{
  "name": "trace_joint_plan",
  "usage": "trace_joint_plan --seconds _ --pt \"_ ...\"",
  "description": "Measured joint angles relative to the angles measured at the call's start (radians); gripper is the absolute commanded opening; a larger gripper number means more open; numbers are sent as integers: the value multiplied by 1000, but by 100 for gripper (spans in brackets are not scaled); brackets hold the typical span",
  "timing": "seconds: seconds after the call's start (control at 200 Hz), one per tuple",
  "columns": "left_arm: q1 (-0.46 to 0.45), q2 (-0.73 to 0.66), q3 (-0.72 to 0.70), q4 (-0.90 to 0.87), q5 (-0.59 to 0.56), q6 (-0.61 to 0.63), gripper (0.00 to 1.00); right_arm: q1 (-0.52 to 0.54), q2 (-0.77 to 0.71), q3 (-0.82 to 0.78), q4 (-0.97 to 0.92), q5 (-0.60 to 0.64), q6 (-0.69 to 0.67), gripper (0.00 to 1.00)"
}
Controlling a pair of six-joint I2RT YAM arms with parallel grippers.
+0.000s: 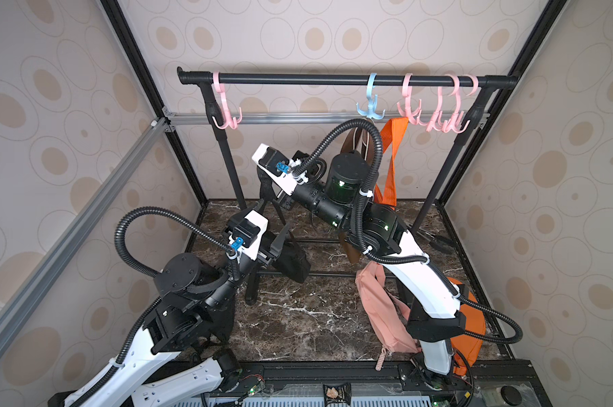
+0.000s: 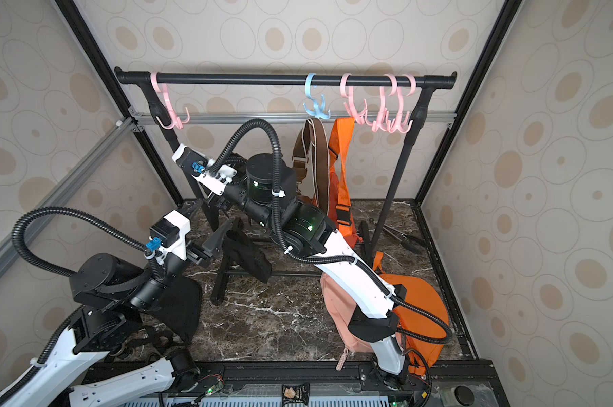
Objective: Hang the bag on a hook
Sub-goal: Adjust the bag.
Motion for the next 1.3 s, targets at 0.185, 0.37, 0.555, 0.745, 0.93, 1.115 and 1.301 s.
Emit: trace_joint_plan --seconds 0.185,0.37,0.555,0.745,0.93,1.115,1.301 --pt "0 36 -4 24 -52 -60 68 17 0 0 0 3 -5 0" --pt "-2 91 -6 42 -68 -95 56 35 -2 0 -7 26 -38 0" --pt "-2 90 -6 60 -109 -84 16 37 -9 -2 -11 42 -64 0" --pt "-5 72 -3 54 -182 -32 0 40 -10 -8 -7 59 -93 0" --pt "-4 67 15 57 -287 51 0 31 -24 -8 -7 31 -71 0" --pt "1 99 66 159 -394 205 0 10 -39 -8 -7 1 -58 0" --pt "60 177 158 332 -463 397 0 -49 -40 -8 -21 -69 -22 0"
